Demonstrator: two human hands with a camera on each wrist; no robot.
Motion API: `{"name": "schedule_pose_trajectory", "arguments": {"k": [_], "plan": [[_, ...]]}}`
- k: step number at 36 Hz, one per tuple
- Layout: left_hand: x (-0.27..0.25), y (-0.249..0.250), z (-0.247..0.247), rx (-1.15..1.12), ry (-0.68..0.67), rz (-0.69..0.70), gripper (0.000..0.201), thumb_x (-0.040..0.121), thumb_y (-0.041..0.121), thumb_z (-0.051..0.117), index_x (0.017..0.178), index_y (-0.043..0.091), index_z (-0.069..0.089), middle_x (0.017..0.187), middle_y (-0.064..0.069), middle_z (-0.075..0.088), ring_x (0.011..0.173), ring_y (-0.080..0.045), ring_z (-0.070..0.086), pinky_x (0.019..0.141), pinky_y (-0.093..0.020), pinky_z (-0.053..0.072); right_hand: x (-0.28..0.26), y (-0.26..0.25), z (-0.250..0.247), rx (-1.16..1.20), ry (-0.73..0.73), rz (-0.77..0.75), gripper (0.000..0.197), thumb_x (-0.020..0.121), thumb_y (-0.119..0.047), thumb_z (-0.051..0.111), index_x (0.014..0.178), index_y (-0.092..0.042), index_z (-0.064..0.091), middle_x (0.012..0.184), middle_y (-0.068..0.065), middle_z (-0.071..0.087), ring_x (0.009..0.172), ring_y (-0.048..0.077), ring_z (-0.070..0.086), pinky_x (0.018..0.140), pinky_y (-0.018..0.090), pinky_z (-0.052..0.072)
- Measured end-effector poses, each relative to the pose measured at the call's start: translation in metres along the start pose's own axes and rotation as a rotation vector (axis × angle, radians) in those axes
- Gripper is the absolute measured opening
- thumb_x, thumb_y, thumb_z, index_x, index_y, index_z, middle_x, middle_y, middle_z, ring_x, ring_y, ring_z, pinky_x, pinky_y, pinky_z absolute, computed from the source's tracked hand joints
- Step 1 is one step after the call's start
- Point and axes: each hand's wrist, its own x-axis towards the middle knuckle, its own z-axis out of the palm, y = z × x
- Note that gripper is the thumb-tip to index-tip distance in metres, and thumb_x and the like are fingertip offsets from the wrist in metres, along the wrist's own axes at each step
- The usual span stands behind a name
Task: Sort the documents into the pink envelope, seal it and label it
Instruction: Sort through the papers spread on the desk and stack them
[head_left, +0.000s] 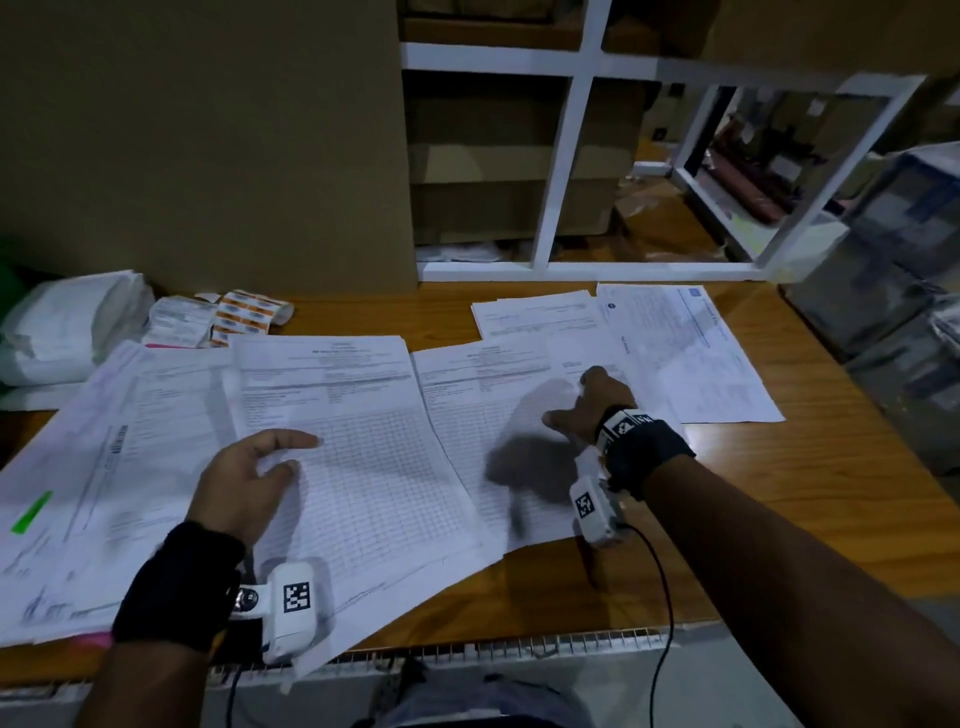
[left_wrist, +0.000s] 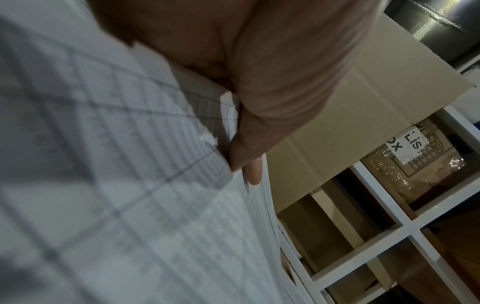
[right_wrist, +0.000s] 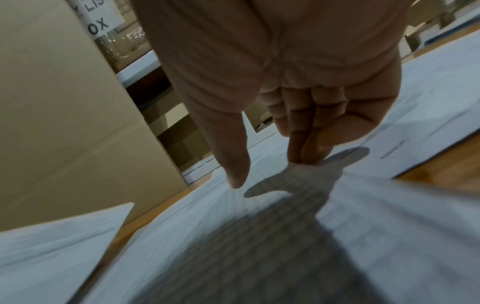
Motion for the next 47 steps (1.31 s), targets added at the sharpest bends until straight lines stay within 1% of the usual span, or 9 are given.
{"name": "schedule_pose_trajectory", "arguments": {"k": [7, 16, 20, 24, 28, 33, 36, 41, 47], "plan": [[-0.014, 0.002, 0.018, -0.004, -0.018, -0.094, 0.036, 0.093, -0.008, 0.058, 0.095, 0.024, 0.075, 0.111, 0.005, 0.071, 0.107, -0.019, 0.063, 0.102, -0.037, 0.045, 0.007, 0.000, 0.013, 0.003, -0.008, -0.084, 0.051, 0.078, -0.042, 0.079, 0.117, -0.015, 0.060, 0.122, 0.006, 0.063, 0.116, 0.026, 0.057, 0.094, 0.032, 0.048], [-0.014, 0.005, 0.028, 0.072, -0.047, -0.115, 0.036, 0.094, -0.006, 0.058, 0.097, 0.025, 0.076, 0.114, 0.006, 0.072, 0.115, -0.014, 0.061, 0.100, -0.024, 0.041, 0.006, -0.013, 0.015, -0.057, -0.040, -0.063, 0.067, 0.080, -0.050, 0.073, 0.129, -0.007, 0.055, 0.132, 0.010, 0.056, 0.122, 0.029, 0.053, 0.098, 0.034, 0.046], [-0.011, 0.005, 0.030, 0.105, -0.067, -0.114, 0.036, 0.093, -0.004, 0.059, 0.098, 0.027, 0.076, 0.116, 0.005, 0.073, 0.118, -0.015, 0.061, 0.099, -0.022, 0.040, 0.002, -0.020, 0.015, 0.028, -0.019, -0.103, 0.029, 0.079, -0.036, 0.077, 0.079, -0.008, 0.068, 0.087, 0.009, 0.069, 0.090, 0.028, 0.066, 0.083, 0.037, 0.057], [-0.010, 0.009, 0.034, 0.106, -0.067, -0.125, 0.034, 0.095, -0.004, 0.057, 0.100, 0.024, 0.076, 0.117, 0.005, 0.071, 0.117, -0.012, 0.059, 0.099, -0.018, 0.038, -0.001, -0.021, 0.018, 0.138, 0.031, -0.127, 0.030, 0.076, -0.030, 0.079, 0.063, -0.021, 0.054, 0.069, -0.006, 0.058, 0.079, 0.021, 0.060, 0.065, 0.025, 0.044], [-0.008, 0.007, 0.034, 0.085, -0.065, -0.137, 0.034, 0.095, -0.003, 0.058, 0.100, 0.025, 0.076, 0.115, 0.006, 0.072, 0.117, -0.013, 0.060, 0.099, -0.019, 0.039, -0.006, -0.028, 0.018, 0.134, 0.095, -0.202, 0.013, 0.080, -0.025, 0.074, 0.092, -0.024, 0.069, 0.088, -0.006, 0.067, 0.086, 0.015, 0.062, 0.073, 0.022, 0.045], [-0.006, 0.006, 0.034, 0.102, -0.068, -0.134, 0.034, 0.094, -0.002, 0.058, 0.100, 0.027, 0.076, 0.117, 0.006, 0.072, 0.118, -0.013, 0.060, 0.098, -0.020, 0.040, -0.013, -0.036, 0.022, 0.002, 0.094, -0.293, 0.046, 0.090, -0.028, 0.063, 0.136, -0.025, 0.057, 0.127, 0.002, 0.066, 0.114, 0.025, 0.062, 0.098, 0.038, 0.051], [-0.007, 0.005, 0.034, 0.096, -0.068, -0.131, 0.036, 0.094, -0.002, 0.058, 0.099, 0.028, 0.076, 0.115, 0.008, 0.072, 0.117, -0.013, 0.061, 0.097, -0.020, 0.041, -0.015, -0.039, 0.024, -0.086, 0.075, -0.326, 0.040, 0.091, -0.026, 0.062, 0.131, -0.021, 0.062, 0.132, 0.004, 0.062, 0.119, 0.026, 0.059, 0.099, 0.035, 0.049], [-0.009, 0.003, 0.034, 0.088, -0.062, -0.124, 0.037, 0.094, -0.003, 0.058, 0.097, 0.030, 0.076, 0.114, 0.009, 0.072, 0.116, -0.011, 0.061, 0.099, -0.021, 0.042, -0.023, -0.038, 0.030, -0.153, 0.096, -0.353, 0.017, 0.087, -0.017, 0.062, 0.090, -0.032, 0.068, 0.114, -0.001, 0.064, 0.104, 0.023, 0.061, 0.084, 0.030, 0.050], [-0.012, 0.006, 0.034, 0.046, -0.049, -0.149, 0.037, 0.095, -0.003, 0.056, 0.098, 0.028, 0.075, 0.114, 0.010, 0.070, 0.113, -0.007, 0.058, 0.090, -0.009, 0.038, -0.055, -0.036, 0.033, -0.028, 0.315, -0.541, 0.008, 0.097, -0.018, 0.046, 0.097, -0.018, 0.054, 0.080, 0.010, 0.061, 0.076, 0.036, 0.059, 0.064, 0.040, 0.047]]}}
